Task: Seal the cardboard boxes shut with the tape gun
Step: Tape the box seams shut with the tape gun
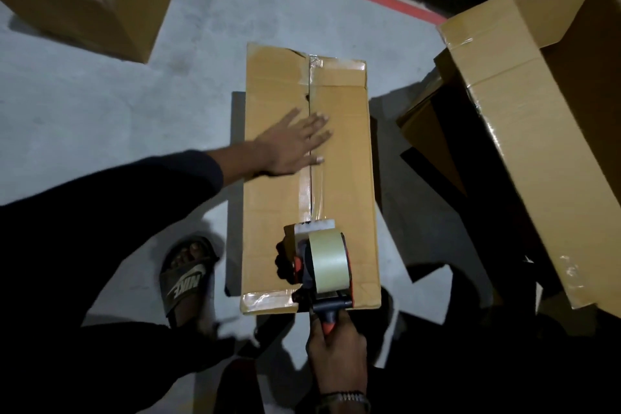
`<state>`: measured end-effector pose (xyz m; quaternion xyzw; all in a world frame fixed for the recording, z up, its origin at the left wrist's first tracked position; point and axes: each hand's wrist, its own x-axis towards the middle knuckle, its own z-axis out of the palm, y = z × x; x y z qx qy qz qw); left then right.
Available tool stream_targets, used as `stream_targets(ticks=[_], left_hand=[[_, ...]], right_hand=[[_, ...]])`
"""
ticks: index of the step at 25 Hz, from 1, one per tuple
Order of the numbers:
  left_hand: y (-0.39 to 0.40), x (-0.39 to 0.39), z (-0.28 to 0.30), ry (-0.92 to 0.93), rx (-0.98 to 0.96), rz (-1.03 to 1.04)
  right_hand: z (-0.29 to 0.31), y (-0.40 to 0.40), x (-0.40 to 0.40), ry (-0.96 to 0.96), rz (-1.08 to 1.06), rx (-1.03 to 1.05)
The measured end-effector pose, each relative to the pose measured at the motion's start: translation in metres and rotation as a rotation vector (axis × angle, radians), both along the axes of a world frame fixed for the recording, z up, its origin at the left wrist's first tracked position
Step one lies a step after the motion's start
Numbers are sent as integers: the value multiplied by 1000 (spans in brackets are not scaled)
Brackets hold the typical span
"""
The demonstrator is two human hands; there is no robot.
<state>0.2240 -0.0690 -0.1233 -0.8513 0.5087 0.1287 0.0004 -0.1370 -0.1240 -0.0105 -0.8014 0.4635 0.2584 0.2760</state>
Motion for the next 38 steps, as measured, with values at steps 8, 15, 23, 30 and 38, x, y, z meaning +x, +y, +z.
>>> stream_targets(ticks=[8,15,23,30,38], left_hand=[[40,-96,-3,-148,48,-256],[56,-156,12,-17,-92,533],[32,-167,31,371,-244,1185],[31,-165,33,308,-223,1206],[28,-166,37,243,-188,1229]], right_hand=[[4,-5,-1,-154,-16,29],[-5,-5,-6,-194,-48,89],[-18,-8,-19,-261,-19,94],[-34,-7,-27,-242,48,165],[-29,-8,-29,-140,87,205]])
